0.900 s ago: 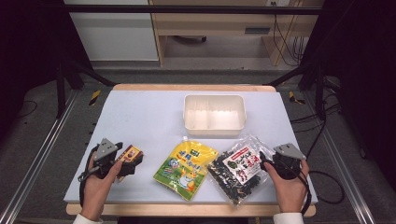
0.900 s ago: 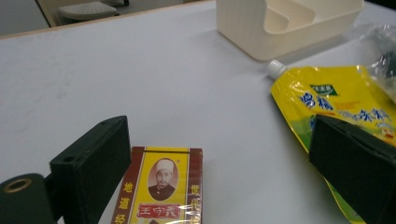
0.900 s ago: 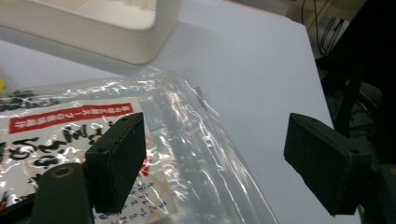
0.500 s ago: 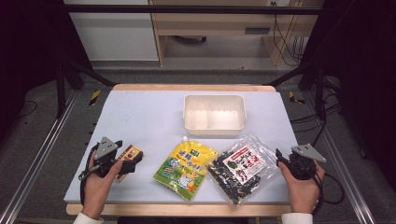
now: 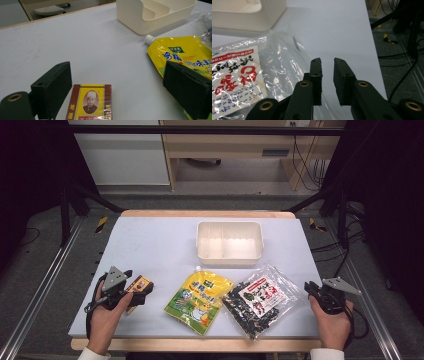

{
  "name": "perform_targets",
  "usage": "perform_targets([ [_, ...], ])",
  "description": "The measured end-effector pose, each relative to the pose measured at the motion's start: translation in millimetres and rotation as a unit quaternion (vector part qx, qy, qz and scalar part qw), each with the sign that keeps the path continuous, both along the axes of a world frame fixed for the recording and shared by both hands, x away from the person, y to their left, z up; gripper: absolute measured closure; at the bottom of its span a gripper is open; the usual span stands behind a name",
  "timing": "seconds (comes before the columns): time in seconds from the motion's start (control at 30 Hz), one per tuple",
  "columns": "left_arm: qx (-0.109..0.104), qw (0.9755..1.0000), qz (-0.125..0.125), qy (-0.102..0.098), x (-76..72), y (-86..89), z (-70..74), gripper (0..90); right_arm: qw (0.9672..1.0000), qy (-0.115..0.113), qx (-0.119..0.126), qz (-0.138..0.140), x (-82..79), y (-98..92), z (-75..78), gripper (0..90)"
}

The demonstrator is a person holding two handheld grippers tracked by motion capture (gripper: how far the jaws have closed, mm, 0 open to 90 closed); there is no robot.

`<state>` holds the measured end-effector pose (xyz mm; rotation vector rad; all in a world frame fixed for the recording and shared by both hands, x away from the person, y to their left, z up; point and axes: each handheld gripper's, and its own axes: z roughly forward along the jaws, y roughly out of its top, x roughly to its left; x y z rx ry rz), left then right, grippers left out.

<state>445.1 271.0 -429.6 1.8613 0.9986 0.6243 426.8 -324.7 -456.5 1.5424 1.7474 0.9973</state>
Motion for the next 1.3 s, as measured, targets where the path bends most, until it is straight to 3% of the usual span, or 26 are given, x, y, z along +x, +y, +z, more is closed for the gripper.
perform_targets([
  [0.07,-0.002,1.0,-0.002,-0.001,-0.6,-1.1,0.5,8.3,1.0,0.005,-0.001,-0.001,-3.5,-3.9,-3.3,68.9],
  [0.33,0.009,0.9999,-0.012,-0.003,-1.1,-5.6,-0.5,8.3,0.9986,0.04,0.033,0.01,-2.3,-12.6,-14.0,55.6],
  [0.87,0.017,0.9996,-0.019,-0.009,-3.5,-8.2,0.4,9.0,0.9981,0.057,0.015,0.02,1.2,-6.1,-16.7,54.5],
  [1.3,0.025,0.9995,-0.013,-0.011,-1.9,-10.1,0.8,12.9,0.9967,0.071,0.019,0.035,4.0,-5.7,-22.5,55.6],
])
